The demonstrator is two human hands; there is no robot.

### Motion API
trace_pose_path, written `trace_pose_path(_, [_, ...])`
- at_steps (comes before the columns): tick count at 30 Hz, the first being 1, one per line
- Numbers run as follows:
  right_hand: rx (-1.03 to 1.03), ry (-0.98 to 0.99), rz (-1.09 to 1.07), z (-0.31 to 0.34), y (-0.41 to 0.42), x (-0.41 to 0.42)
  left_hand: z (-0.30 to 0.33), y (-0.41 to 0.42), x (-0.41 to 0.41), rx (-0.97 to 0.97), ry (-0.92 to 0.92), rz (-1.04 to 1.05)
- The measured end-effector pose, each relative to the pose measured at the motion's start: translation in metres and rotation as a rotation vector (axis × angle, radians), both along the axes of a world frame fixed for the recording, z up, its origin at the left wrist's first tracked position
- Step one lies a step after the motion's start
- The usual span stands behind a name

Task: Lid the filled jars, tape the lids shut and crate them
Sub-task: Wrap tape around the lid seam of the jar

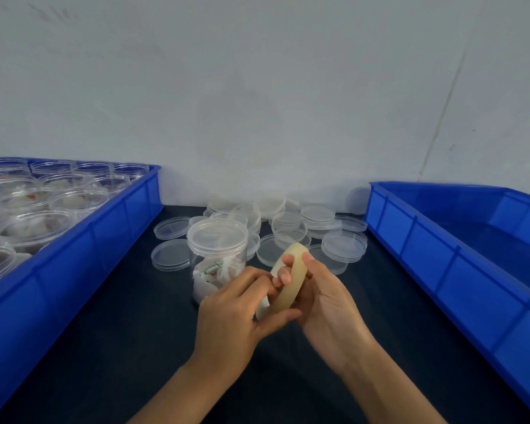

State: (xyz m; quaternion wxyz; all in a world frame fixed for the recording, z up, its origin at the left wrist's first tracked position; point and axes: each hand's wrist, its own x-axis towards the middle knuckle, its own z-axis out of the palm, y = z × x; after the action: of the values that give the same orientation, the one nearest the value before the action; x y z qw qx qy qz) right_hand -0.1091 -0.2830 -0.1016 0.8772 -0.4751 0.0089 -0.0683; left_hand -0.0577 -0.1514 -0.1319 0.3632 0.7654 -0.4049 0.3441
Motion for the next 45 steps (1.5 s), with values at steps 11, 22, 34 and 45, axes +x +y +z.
trace_pose_path(11, [0.093, -0.099, 0.027, 0.004, -0.002, 0.001, -0.005, -0.005, 0.001, -0.209, 0.631, -0.421])
trace_pose_path(22, [0.397, -0.072, -0.001, 0.015, -0.016, 0.001, -0.010, -0.002, 0.008, -0.034, 0.734, -0.506])
trace_pose_path(34, [0.331, 0.027, 0.062, 0.007, -0.022, 0.005, -0.003, -0.001, 0.004, -0.016, 0.901, -0.620])
trace_pose_path(45, [-0.562, 0.041, 0.135, -0.001, -0.005, -0.001, 0.008, -0.008, -0.008, -0.525, 1.212, -0.544])
